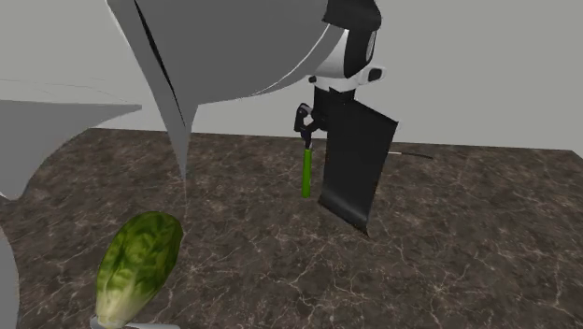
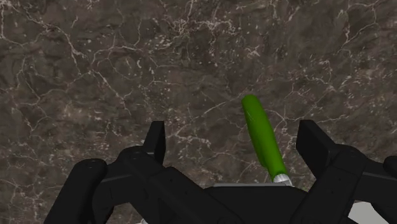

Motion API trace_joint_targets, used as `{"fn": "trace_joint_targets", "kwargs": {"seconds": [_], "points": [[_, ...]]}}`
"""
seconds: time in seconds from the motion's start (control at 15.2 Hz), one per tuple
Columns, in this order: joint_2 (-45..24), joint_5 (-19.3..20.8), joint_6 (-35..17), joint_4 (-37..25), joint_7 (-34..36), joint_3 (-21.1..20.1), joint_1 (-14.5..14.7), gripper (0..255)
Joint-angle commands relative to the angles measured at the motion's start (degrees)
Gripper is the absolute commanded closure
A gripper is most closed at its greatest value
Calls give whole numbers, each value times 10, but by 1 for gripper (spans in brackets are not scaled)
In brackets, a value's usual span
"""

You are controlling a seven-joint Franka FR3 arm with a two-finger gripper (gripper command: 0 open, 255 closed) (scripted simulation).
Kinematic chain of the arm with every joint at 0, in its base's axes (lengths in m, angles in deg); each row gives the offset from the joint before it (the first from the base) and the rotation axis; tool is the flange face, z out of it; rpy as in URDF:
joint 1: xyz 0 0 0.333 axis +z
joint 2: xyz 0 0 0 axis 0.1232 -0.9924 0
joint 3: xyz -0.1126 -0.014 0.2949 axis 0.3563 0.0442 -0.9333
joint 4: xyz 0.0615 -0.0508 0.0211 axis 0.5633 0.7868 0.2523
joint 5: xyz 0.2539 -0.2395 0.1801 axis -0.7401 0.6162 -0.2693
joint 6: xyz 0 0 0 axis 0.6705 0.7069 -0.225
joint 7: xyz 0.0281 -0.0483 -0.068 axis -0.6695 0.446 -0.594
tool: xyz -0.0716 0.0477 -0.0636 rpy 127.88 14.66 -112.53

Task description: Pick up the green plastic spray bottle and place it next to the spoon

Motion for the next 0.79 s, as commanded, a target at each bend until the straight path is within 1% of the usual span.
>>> {"fn": "trace_joint_targets", "kwargs": {"seconds": [0.0, 0.33, 0.66, 0.73], "points": [[-42, 0, -7, -35, 6, -7, 6, 0], [-147, 5, -8, -138, 20, -21, 22, 0], [-258, 15, 8, -266, 33, -32, 43, 0], [-260, 16, 1, -261, 33, -32, 44, 0]]}}
